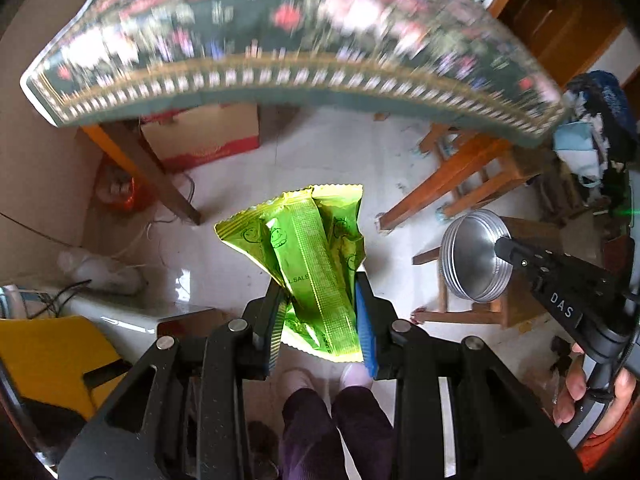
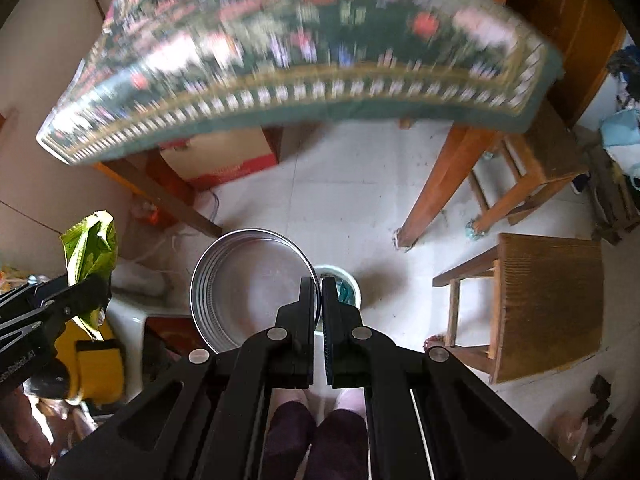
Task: Collect trash
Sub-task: 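Carry the tin lid and green wrapper with both grippers over the white bucket, then open the right gripper dropping the tin lid while the left gripper releases the wrapper into the bucket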
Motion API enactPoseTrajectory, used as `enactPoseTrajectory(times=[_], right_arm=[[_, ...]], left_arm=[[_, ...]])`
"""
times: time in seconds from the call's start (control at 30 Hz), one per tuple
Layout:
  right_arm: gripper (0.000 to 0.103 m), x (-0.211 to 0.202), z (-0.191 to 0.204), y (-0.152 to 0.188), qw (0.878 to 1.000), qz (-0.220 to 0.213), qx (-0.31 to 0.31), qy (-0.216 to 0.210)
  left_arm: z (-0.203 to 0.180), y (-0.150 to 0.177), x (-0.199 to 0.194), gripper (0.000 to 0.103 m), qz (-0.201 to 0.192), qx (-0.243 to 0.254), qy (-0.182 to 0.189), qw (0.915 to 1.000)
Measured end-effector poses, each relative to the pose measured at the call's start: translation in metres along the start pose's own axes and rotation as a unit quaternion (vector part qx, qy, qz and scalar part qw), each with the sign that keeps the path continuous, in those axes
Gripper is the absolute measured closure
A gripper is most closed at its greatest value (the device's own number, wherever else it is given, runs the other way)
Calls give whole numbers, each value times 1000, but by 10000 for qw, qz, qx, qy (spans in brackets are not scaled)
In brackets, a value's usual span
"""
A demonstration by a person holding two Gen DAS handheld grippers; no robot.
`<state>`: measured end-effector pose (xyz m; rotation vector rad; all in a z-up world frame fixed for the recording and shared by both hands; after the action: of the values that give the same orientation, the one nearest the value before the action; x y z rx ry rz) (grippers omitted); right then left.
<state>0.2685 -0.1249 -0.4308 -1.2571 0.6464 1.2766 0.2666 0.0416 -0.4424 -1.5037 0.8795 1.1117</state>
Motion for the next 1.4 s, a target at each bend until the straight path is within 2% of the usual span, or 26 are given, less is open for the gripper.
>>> enactPoseTrajectory(times=[0.37,0.5,0.63,0.77,1.03,1.23,1.3,1.4], right_arm=[[99,145,-18,21,9977,580,-343,-53],[98,187,-15,30,9950,879,-251,-408],[92,218,-20,38,9912,1241,-66,-454],[91,227,-27,44,9894,1348,74,-526],[90,209,-51,47,9895,1336,320,-446],[90,191,-67,46,9911,1185,458,-402],[90,186,-71,45,9916,1128,495,-404],[90,179,-74,45,9918,1066,564,-417]], left_arm=[[20,30,134,71,390,-302,-236,9985],[27,44,171,71,581,-441,-237,9971],[27,54,196,71,747,-494,-211,9958],[16,58,212,71,891,-463,-110,9949],[-34,53,230,70,1073,-191,277,9937],[-59,53,266,67,1306,-6,419,9905],[-64,53,276,60,1431,36,443,9887],[-69,51,283,58,1622,-50,617,9848]])
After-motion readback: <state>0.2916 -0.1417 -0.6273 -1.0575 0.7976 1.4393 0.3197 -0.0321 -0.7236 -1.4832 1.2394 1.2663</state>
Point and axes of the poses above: each gripper's, at about its wrist camera, not at the fingertips, and x roughly the way its jaws point, z to its left, y to its underside, the point moved 7 cm from there along x, roughly the way its jaws point, and after that the axes turned 5 degrees about -y, right-handed, at the moved point
